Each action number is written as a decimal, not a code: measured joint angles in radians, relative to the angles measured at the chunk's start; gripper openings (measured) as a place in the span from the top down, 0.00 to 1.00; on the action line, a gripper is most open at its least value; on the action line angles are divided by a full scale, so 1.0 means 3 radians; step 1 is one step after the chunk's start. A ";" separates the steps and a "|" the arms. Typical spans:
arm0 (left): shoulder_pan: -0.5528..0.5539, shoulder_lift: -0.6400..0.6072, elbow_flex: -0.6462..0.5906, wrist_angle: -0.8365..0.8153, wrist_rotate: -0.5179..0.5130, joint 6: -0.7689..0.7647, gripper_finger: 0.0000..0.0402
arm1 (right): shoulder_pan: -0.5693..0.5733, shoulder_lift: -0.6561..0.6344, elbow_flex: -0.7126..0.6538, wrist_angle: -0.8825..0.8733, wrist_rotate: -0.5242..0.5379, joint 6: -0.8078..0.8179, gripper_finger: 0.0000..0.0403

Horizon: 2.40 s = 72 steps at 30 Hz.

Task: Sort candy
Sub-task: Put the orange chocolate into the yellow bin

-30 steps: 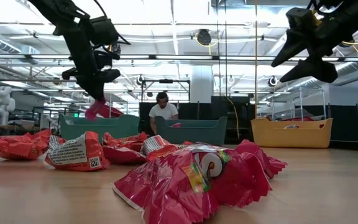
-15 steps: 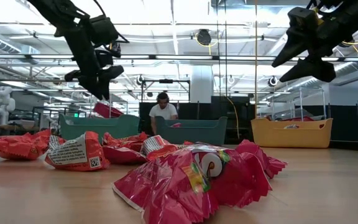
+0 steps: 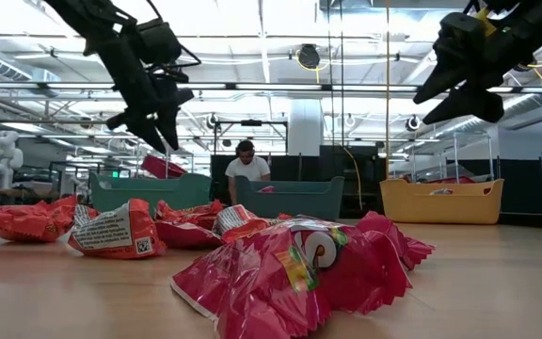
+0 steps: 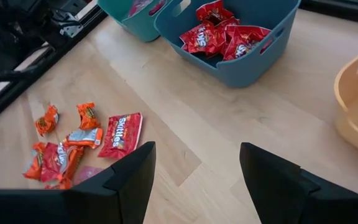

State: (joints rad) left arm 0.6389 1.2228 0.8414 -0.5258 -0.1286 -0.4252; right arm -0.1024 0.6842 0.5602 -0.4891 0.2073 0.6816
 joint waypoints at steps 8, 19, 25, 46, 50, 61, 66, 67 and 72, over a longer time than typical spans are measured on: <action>-0.0605 -0.0098 0.0002 -0.0048 0.0016 -0.0022 0.59 | 0.0000 0.0000 0.0000 0.0001 0.0003 -0.0070 0.44; -0.1775 -0.0226 0.0002 -0.0246 -0.0471 -0.0990 0.59 | 0.0000 -0.0001 0.0000 0.0000 0.0009 -0.0279 0.44; -0.2448 -0.0214 0.0002 -0.0374 -0.0723 -0.1711 0.60 | -0.0001 -0.0001 0.0000 -0.0002 0.0027 -0.0345 0.44; -0.3271 0.0110 0.0003 -0.0618 -0.0157 -0.1387 0.60 | -0.0001 -0.0001 0.0000 -0.0004 0.0032 -0.0781 0.44; -0.3341 0.0407 0.0003 -0.0574 0.0176 -0.1031 0.60 | -0.0002 -0.0001 0.0000 -0.0010 0.0031 -0.0781 0.44; -0.3441 0.1159 0.0002 -0.0107 0.0396 -0.0570 0.60 | -0.0003 -0.0001 0.0000 -0.0091 0.0030 -0.0781 0.44; -0.3437 0.1377 0.0018 -0.0080 0.0718 -0.0571 0.63 | -0.0002 -0.0001 0.0000 -0.0094 0.0029 -0.0855 0.44; -0.3437 0.1391 0.0022 -0.0077 0.0746 -0.0570 0.65 | -0.0002 -0.0001 0.0000 -0.0095 0.0029 -0.0855 0.44; -0.3431 0.1394 0.0134 -0.0191 0.0790 -0.0568 0.88 | -0.0003 -0.0001 0.0000 -0.0119 0.0029 -0.0857 0.44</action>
State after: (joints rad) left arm -0.3905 1.6410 0.8817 -0.5831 0.1084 -0.5957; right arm -0.1032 0.6838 0.5602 -0.5249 0.2161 0.4245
